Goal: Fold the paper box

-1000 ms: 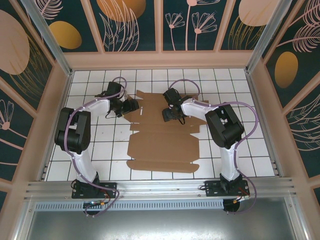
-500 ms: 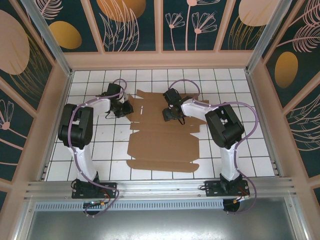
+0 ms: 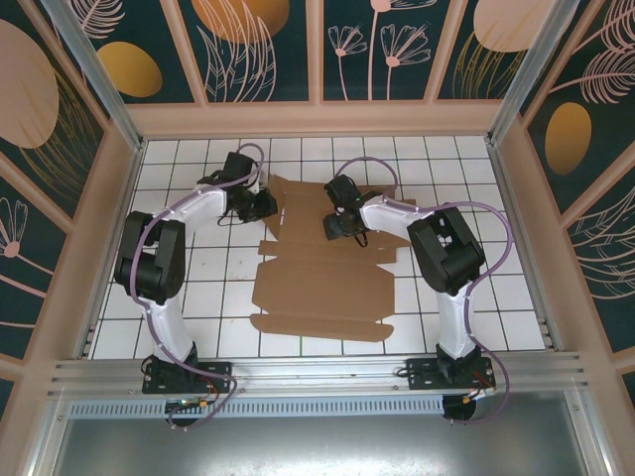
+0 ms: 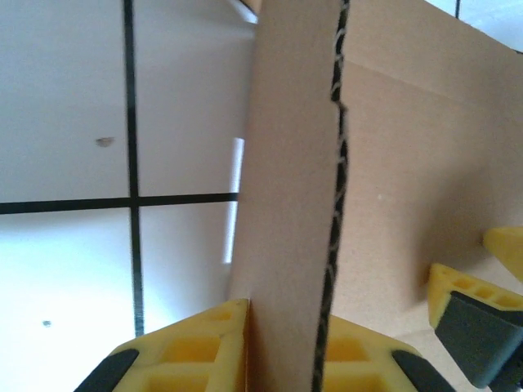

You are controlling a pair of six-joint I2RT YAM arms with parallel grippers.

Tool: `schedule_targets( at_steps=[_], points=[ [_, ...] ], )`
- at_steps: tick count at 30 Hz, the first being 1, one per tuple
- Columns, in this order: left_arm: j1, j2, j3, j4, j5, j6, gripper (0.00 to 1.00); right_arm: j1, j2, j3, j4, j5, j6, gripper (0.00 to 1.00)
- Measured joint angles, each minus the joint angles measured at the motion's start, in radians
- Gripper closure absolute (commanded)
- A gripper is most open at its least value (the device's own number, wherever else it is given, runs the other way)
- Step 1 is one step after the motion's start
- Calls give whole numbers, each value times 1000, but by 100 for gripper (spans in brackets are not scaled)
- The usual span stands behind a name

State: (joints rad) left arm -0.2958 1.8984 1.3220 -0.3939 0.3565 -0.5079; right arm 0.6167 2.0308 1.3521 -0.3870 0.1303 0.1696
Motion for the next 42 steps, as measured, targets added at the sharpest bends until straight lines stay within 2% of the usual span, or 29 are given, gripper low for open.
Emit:
schedule_targets(
  at_steps=[4, 10, 14, 29, 33, 38, 42],
  points=[
    [-15, 1, 23, -22, -2, -1, 73, 0, 0, 0, 0, 0, 0, 31],
    [-77, 51, 104, -53, -2, -9, 40, 0, 0, 0, 3, 0, 0, 31],
    [-120, 82, 148, -62, 1, -10, 30, 0, 0, 0, 3, 0, 0, 31],
    [-145, 186, 172, 12, 84, -83, 23, -2, -8, -19, 27, 1, 4, 31],
    [-145, 180, 187, -2, 60, -83, 24, -5, -12, -26, 37, 2, 7, 31],
    [-117, 102, 169, -26, -10, -66, 27, -7, -14, -32, 44, 0, 12, 31],
    [-71, 59, 160, -42, -60, -31, 34, -7, -14, -32, 44, 0, 12, 31]
  ],
)
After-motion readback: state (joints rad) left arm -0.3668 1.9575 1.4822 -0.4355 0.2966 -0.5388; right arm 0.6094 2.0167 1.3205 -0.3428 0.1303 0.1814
